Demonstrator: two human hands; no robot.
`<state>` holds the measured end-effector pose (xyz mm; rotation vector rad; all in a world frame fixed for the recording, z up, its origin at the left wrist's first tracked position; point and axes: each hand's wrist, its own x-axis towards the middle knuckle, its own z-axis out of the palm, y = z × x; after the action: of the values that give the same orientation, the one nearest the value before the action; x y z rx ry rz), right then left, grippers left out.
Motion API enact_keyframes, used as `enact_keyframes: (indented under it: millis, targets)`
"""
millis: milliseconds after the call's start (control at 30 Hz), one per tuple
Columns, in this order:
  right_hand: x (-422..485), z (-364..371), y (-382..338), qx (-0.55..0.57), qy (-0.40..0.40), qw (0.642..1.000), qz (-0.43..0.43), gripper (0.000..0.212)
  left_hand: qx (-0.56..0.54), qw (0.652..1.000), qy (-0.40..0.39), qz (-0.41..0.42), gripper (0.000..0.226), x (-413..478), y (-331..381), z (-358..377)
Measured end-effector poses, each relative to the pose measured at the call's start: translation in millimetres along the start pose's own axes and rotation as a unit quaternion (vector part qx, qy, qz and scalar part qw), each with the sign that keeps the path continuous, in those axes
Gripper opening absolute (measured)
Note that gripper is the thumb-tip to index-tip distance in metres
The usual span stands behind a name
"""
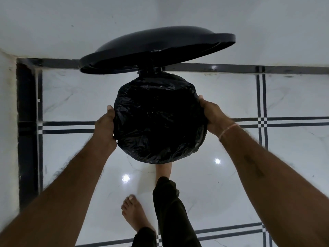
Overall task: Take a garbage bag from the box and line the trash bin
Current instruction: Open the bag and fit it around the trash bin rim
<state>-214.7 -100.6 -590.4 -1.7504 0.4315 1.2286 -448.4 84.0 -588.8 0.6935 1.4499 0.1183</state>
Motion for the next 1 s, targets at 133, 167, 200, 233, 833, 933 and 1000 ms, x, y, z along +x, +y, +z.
enact_keyframes:
  millis: [133,167,200,233,833,933,1000]
  targets:
    - [6.0,-4.1,11.0,0.017,0.143,0.986,-0.079,0.053,-0.032,0.999,-0.002,-0.026,0.058,0.5,-1.2,-4.4]
    - [0.7,-4.0,18.0,0.021,0.181,0.978,-0.104,0.056,-0.04,0.999,-0.003,-0.03,0.061,-0.9,-3.7,-5.7]
    - [-9.5,-2.1,26.3,0.028,0.2,0.972,-0.124,0.055,-0.047,0.998,-0.003,-0.032,0.061,-4.0,-5.9,-6.2]
    - [-20.0,0.4,37.1,0.027,0.209,0.967,-0.144,0.05,-0.051,0.998,-0.001,-0.031,0.057,-7.2,-8.2,-5.9]
    - [-34.9,-11.2,63.0,0.01,0.156,0.978,-0.141,0.02,-0.083,0.991,0.091,0.045,0.026,-17.1,-39.1,-11.6]
    - [-36.7,-17.5,67.1,0.044,0.085,0.985,-0.142,0.024,-0.098,0.992,0.078,0.024,0.023,-22.0,-44.9,-14.7]
    - [-36.2,-19.9,68.5,0.071,0.069,0.986,-0.131,0.017,-0.112,0.993,0.046,-0.008,0.025,-25.6,-51.4,-18.3]
